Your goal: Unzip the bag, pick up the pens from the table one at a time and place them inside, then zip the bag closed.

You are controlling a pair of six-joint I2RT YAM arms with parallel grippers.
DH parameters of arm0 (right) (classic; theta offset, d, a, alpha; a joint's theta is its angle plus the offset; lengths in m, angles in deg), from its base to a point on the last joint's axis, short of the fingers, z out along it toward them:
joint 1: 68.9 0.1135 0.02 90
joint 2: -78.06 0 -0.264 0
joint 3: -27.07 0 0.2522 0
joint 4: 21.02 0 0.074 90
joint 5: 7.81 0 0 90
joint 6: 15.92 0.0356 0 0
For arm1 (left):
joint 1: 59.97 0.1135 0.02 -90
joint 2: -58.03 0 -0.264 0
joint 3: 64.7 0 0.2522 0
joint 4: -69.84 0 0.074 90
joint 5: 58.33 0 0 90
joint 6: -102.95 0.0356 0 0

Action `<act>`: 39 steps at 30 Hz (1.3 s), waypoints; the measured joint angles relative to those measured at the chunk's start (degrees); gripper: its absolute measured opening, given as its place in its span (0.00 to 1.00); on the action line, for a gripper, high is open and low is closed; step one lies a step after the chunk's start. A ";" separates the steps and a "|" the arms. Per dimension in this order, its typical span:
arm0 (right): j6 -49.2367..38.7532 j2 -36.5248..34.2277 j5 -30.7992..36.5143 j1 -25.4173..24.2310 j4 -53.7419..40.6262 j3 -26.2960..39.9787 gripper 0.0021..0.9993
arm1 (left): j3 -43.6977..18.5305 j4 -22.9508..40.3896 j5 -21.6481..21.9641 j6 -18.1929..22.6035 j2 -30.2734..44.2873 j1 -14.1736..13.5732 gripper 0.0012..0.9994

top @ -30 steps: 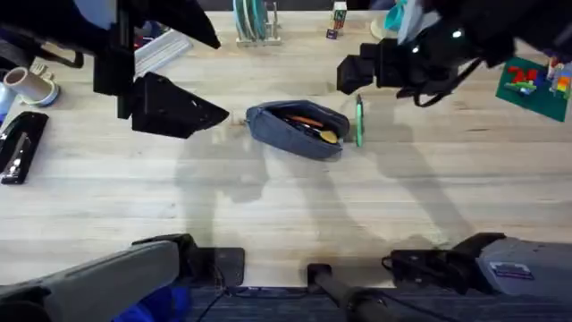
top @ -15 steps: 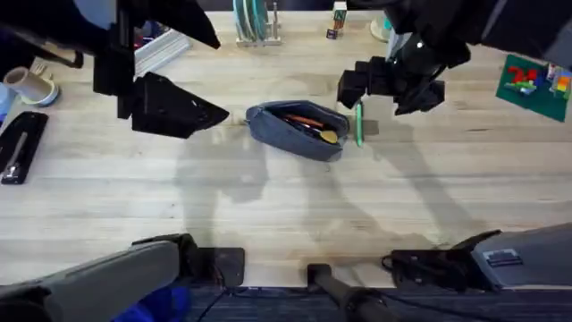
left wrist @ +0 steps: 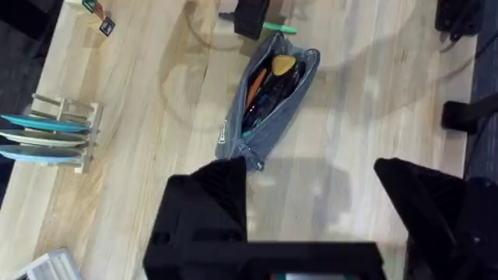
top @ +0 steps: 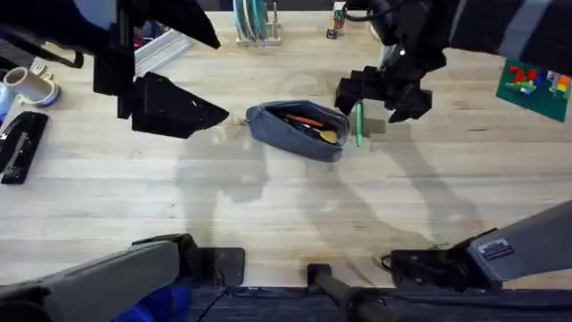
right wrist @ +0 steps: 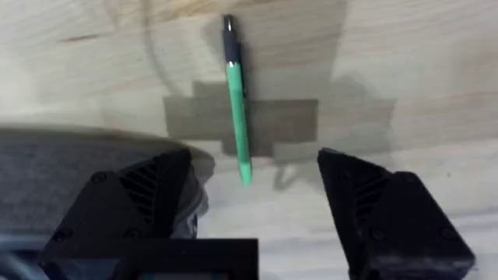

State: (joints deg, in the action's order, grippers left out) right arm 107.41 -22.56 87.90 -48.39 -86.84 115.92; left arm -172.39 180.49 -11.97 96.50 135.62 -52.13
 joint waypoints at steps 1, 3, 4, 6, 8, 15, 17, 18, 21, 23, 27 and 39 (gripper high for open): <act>0.17 -0.60 -0.13 0.00 0.71 0.00 0.99 | 0.00 0.00 0.00 0.00 0.00 0.00 0.99; 0.38 -1.59 -0.17 0.00 1.87 0.00 0.99 | 0.00 0.00 0.00 0.00 0.00 0.00 0.99; 0.59 -2.11 -0.17 -0.02 2.46 0.00 0.99 | 0.00 0.00 0.00 0.00 0.00 0.00 0.99; 0.80 -2.95 -0.19 0.00 3.08 0.02 1.00 | 0.00 0.00 0.00 0.00 0.00 0.00 0.99; 0.96 -3.68 -0.19 -0.02 3.24 0.02 1.00 | 0.00 0.00 0.00 0.00 -0.01 0.00 0.99; 1.01 -7.19 -0.81 -0.02 3.20 0.13 1.00 | 0.00 0.00 0.00 0.00 0.00 0.00 0.99; 0.99 -7.24 -1.00 -0.07 3.22 0.35 0.99 | 0.00 0.00 -0.02 0.00 0.00 0.00 0.99; 1.00 -7.24 -1.00 -0.07 3.20 0.35 0.99 | 0.00 0.00 0.00 0.00 0.00 0.00 0.99; 1.01 -7.24 -1.02 -0.07 3.24 0.35 0.99 | 0.00 0.00 0.00 0.00 0.00 0.00 0.99; 1.00 -7.24 -1.02 -0.07 3.36 0.35 0.98 | 0.00 0.00 0.00 0.00 -0.02 0.00 0.99; 1.01 -7.24 -1.02 -0.07 3.76 0.35 0.92 | 0.00 0.00 0.00 0.00 0.00 0.00 0.99; 1.35 -7.26 -1.04 -0.07 4.53 0.44 0.04 | 0.00 0.00 0.00 0.00 0.00 0.00 0.99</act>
State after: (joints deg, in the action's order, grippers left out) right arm 108.76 -29.82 86.86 -48.45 -82.31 116.36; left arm -172.39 180.49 -11.97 96.50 135.62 -52.13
